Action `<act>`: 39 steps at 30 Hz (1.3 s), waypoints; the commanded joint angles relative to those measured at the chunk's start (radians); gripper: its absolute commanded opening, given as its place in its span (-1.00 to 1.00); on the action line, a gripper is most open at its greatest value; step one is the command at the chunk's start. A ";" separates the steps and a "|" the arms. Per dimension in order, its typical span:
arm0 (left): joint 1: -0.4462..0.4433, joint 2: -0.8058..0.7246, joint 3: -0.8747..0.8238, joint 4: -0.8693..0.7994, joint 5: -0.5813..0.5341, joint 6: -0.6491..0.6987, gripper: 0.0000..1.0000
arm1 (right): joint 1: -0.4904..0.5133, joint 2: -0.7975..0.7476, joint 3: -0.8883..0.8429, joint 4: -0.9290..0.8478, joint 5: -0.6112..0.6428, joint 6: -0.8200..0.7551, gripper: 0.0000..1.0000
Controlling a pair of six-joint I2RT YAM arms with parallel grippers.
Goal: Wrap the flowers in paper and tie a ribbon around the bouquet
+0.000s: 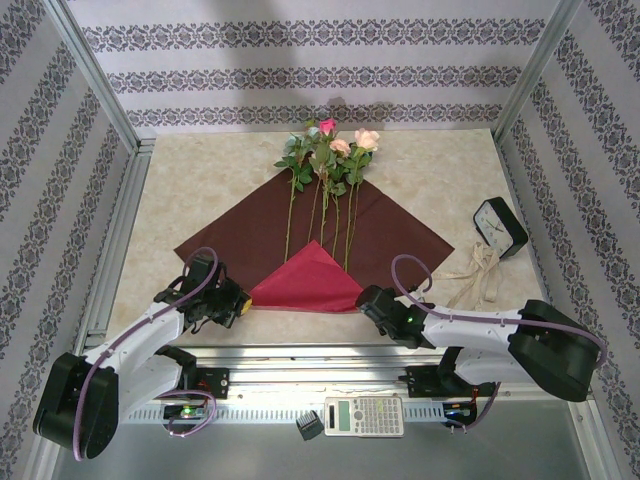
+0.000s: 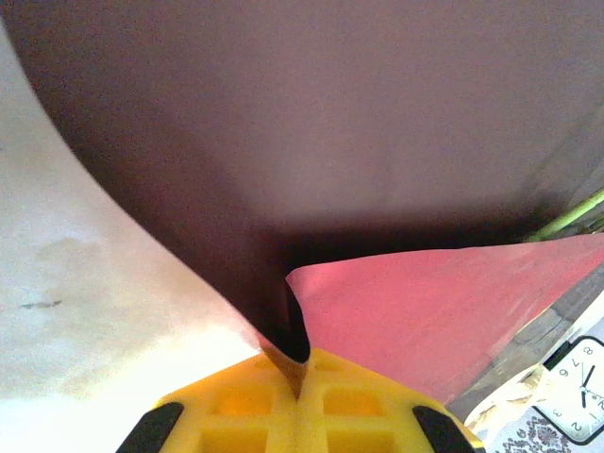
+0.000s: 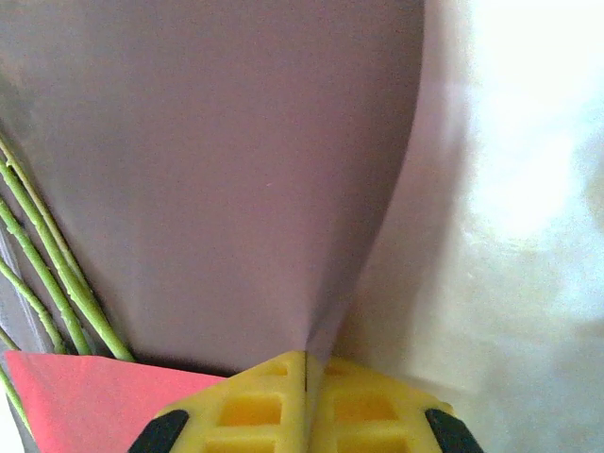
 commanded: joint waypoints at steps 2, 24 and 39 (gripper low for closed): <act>0.012 0.003 -0.019 0.010 -0.019 0.028 -1.00 | -0.025 0.011 0.047 -0.101 -0.041 -0.024 -0.48; 0.012 -0.032 -0.016 -0.036 -0.015 0.086 -1.00 | 0.024 0.217 0.652 -0.351 -0.322 -0.802 -0.76; -0.004 -0.040 0.054 -0.129 -0.055 0.264 -1.00 | 0.079 0.752 0.938 -0.218 -0.583 -0.804 -0.84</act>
